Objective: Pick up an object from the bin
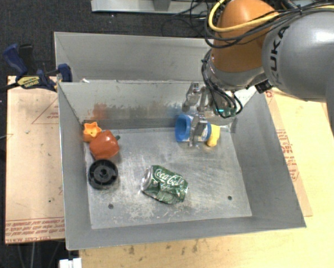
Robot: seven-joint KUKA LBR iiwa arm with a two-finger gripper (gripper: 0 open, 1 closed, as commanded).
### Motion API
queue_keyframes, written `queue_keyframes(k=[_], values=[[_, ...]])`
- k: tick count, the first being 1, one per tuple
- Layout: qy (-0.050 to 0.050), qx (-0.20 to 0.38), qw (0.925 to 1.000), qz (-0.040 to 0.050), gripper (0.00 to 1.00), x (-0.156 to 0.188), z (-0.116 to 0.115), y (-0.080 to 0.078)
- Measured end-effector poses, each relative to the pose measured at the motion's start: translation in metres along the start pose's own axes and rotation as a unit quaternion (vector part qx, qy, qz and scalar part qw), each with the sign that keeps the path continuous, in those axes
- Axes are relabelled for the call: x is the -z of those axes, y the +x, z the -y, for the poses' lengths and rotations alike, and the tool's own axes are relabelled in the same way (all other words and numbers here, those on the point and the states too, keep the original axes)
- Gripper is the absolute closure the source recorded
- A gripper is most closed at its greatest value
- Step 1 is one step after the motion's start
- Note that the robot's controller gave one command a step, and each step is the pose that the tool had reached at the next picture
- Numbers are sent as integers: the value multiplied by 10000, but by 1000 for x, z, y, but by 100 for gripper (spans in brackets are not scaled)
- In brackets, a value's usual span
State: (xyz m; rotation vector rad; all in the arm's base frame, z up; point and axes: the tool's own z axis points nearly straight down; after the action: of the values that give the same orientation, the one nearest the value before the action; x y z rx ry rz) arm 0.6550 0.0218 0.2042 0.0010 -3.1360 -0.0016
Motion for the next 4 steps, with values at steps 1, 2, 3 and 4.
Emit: queue_keyframes(k=[1,2,3,4], values=[[-1,-2,10000,39,0,5,0,-2],[-5,37,10000,75,0,-58,27,-2],[9,115,9999,127,0,-62,33,-3],[-35,-594,9979,241,0,-72,37,-4]])
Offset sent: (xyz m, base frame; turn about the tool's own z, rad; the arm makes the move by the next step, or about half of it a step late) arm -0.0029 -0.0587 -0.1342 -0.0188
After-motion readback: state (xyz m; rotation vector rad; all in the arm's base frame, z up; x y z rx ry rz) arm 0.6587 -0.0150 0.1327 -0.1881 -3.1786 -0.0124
